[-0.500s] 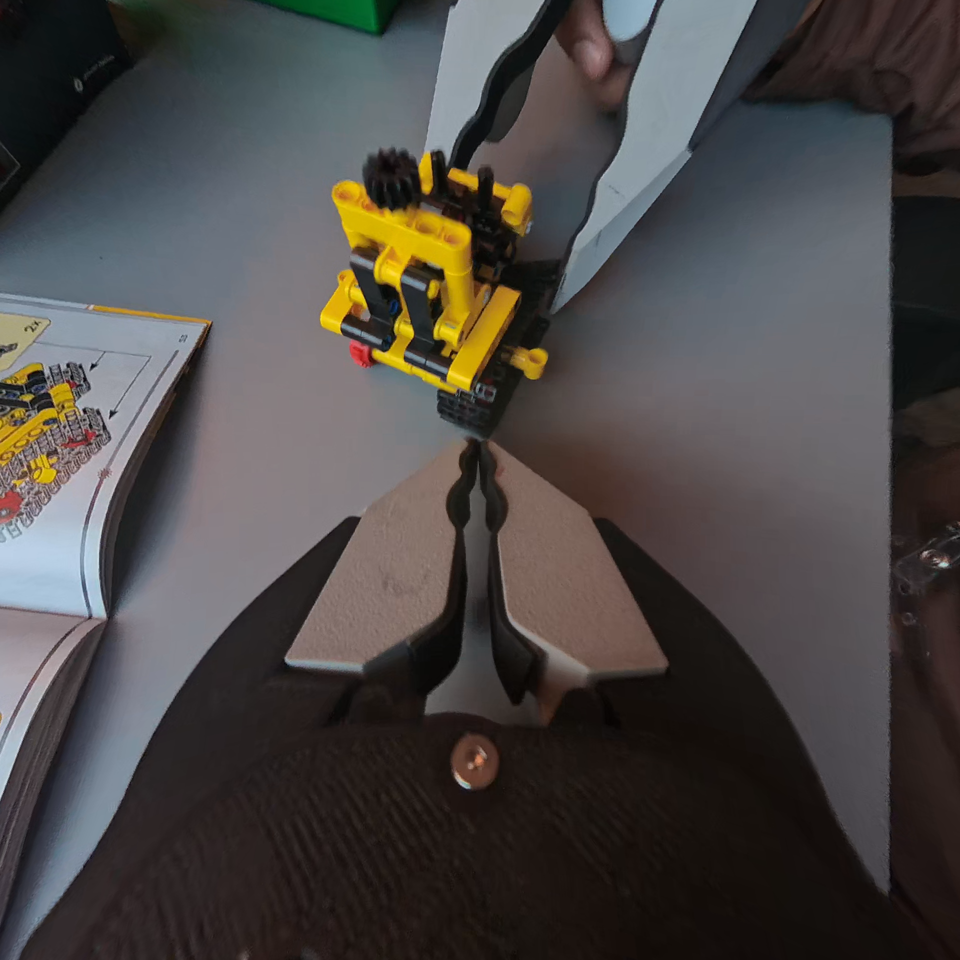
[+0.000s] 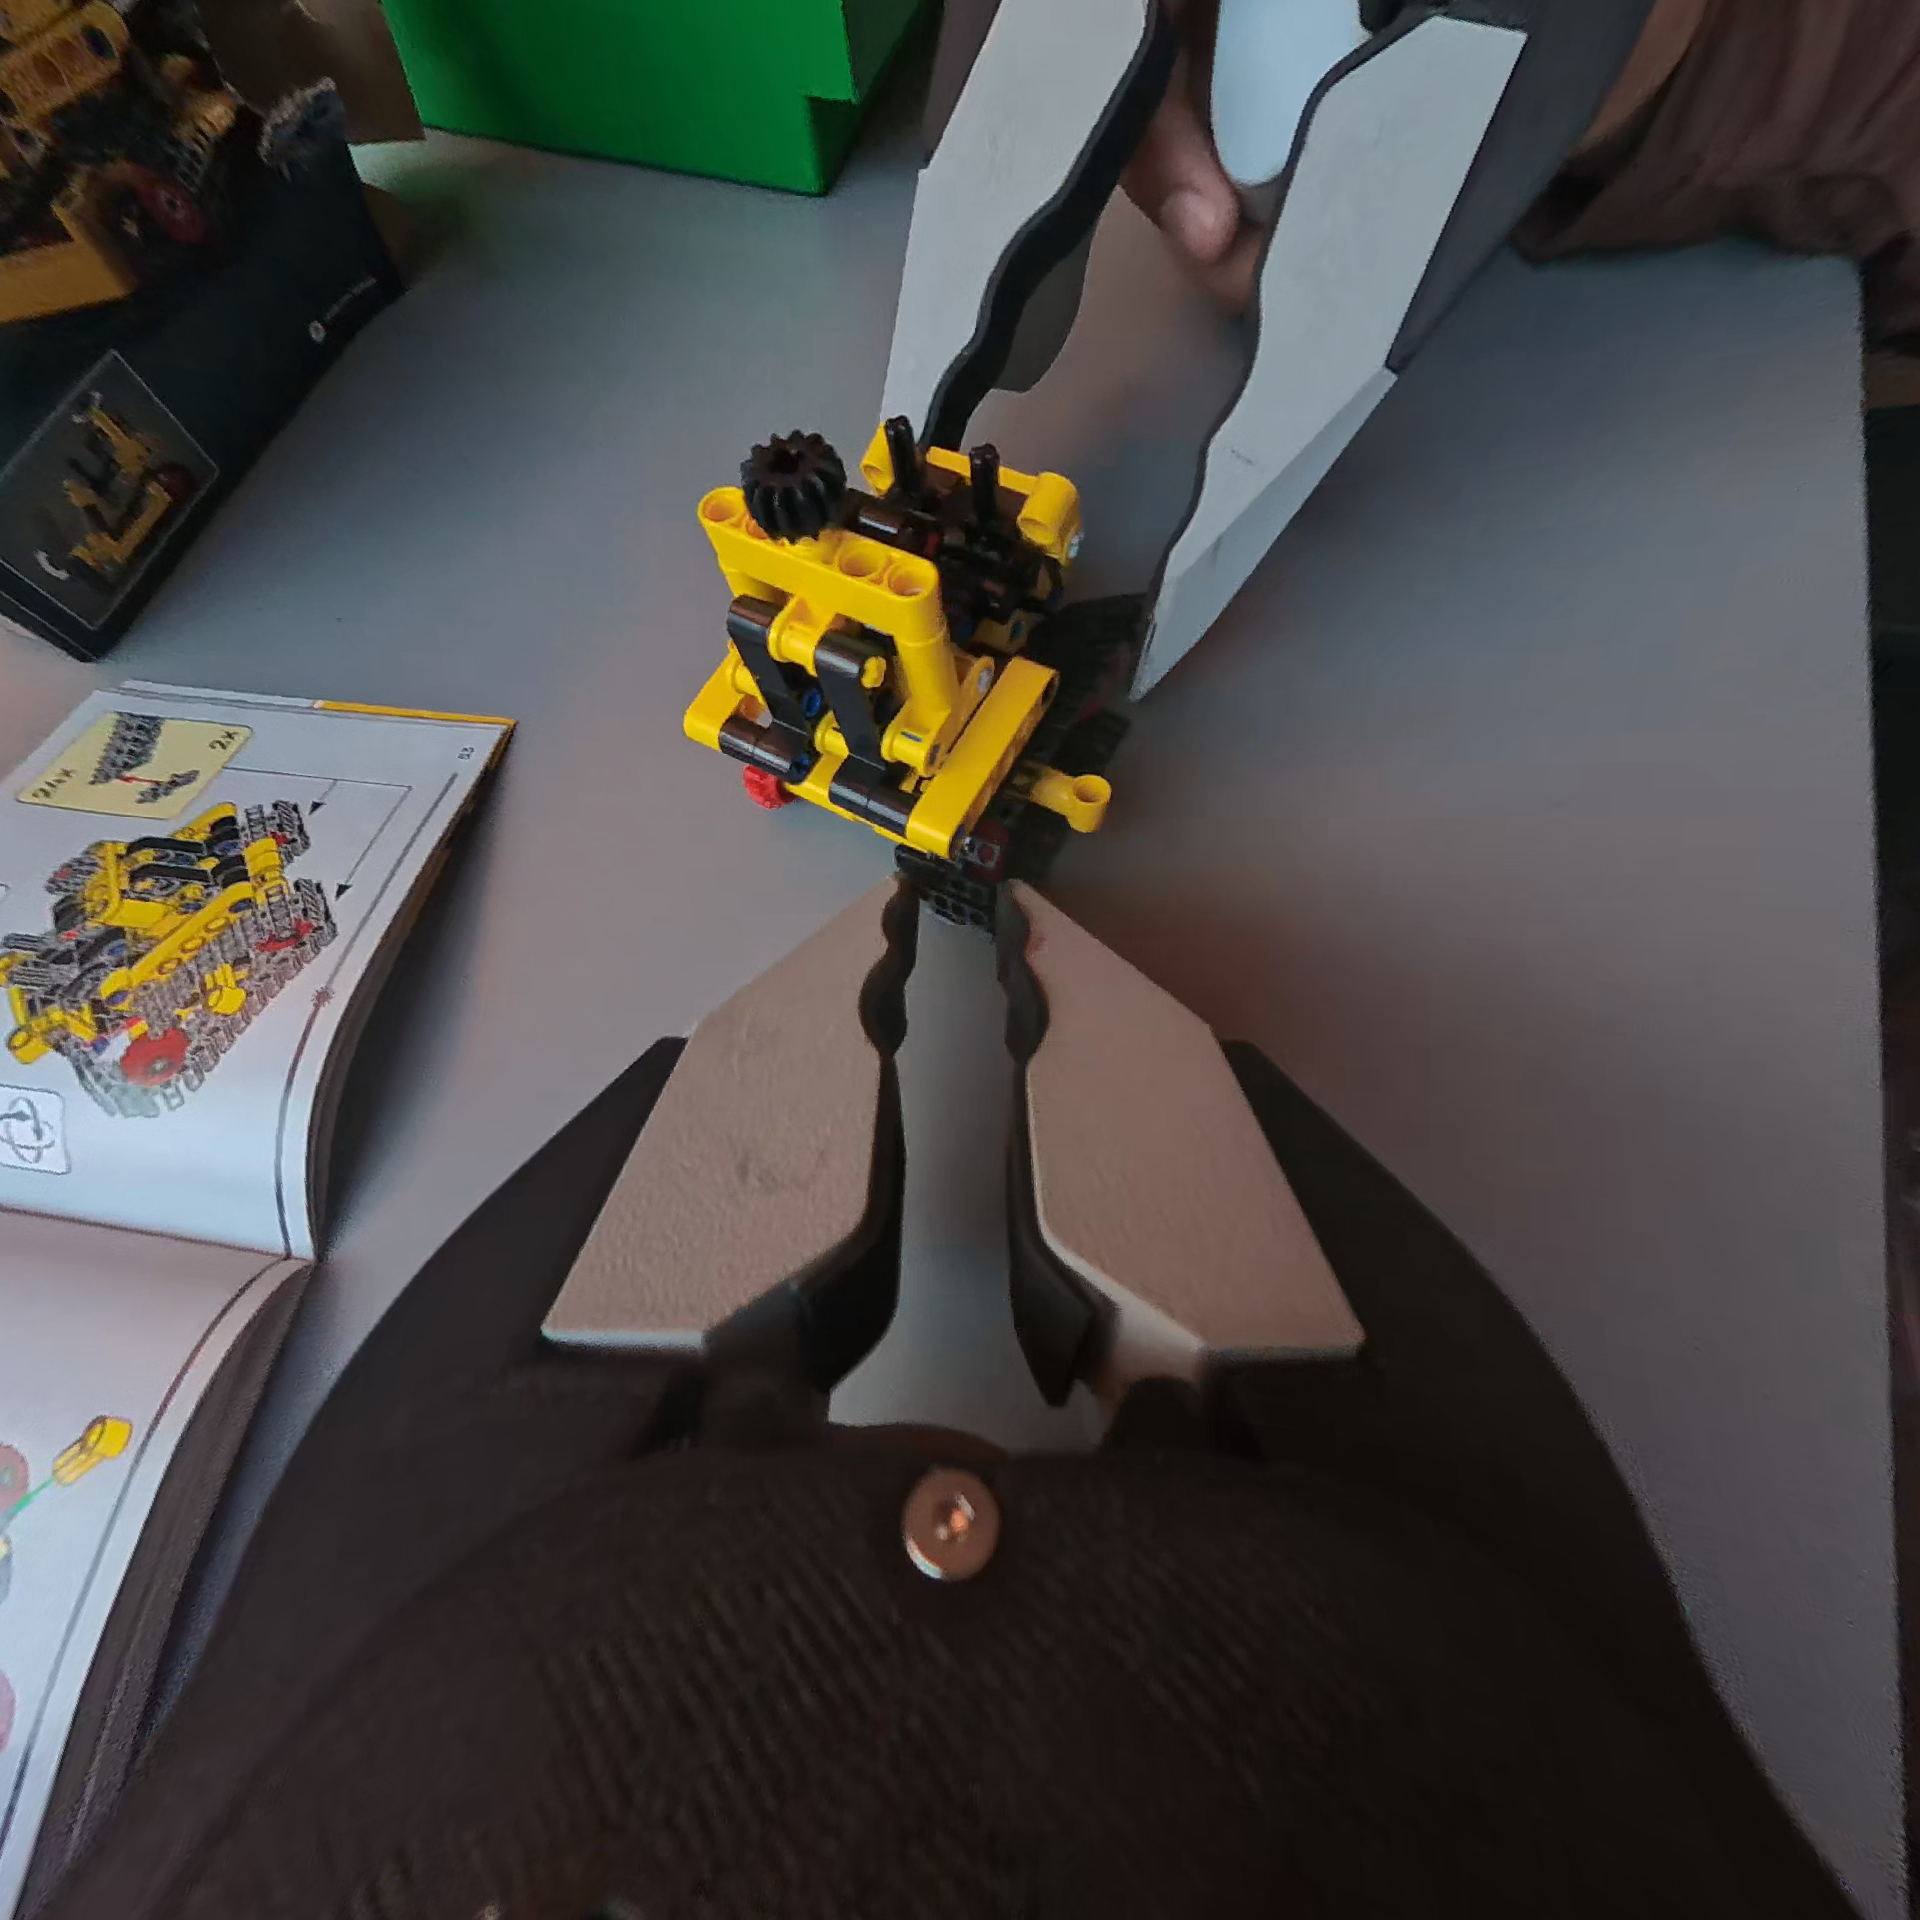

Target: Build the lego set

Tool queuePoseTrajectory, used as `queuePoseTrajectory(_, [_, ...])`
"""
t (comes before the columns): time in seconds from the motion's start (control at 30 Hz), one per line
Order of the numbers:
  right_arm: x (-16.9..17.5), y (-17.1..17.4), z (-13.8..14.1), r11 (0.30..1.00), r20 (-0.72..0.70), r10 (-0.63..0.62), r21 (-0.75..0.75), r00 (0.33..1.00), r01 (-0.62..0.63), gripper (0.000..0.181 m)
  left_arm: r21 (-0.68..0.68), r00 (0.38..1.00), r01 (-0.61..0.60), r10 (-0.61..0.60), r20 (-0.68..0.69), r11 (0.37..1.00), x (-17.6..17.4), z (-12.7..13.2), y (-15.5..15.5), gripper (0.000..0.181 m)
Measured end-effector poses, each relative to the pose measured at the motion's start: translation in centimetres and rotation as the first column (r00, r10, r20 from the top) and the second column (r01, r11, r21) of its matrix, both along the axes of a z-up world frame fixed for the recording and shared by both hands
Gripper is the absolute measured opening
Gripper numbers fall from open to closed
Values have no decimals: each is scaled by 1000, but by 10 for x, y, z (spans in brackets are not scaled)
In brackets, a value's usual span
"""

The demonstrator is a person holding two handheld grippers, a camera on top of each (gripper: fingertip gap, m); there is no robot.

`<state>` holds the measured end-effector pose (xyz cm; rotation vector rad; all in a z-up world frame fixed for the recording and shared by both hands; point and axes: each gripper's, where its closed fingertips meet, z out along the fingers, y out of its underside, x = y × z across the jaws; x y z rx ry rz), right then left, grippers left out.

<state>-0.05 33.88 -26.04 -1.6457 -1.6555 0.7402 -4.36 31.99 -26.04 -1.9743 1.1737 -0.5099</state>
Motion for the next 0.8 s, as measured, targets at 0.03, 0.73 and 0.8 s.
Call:
queuePoseTrajectory(0.03, [0, 1, 0, 1000, -2, -4, -4, 1000, 4, 56, 15, 1000, 3, -3, -10, 1000, 1, 0, 0, 10])
queuePoseTrajectory(0.73, [-17, 8, 2, 989, 4, -99, -114, 995, 99, 58, -184, 989, -116, 132, 73, 976, -18, -5, 11, 3])
queuePoseTrajectory(0.8, [-19, 8, 1, 992, 7, -98, -79, 995, 98, 58, -194, 989, -117, 132, 67, 974, -18, -6, 11, 3])
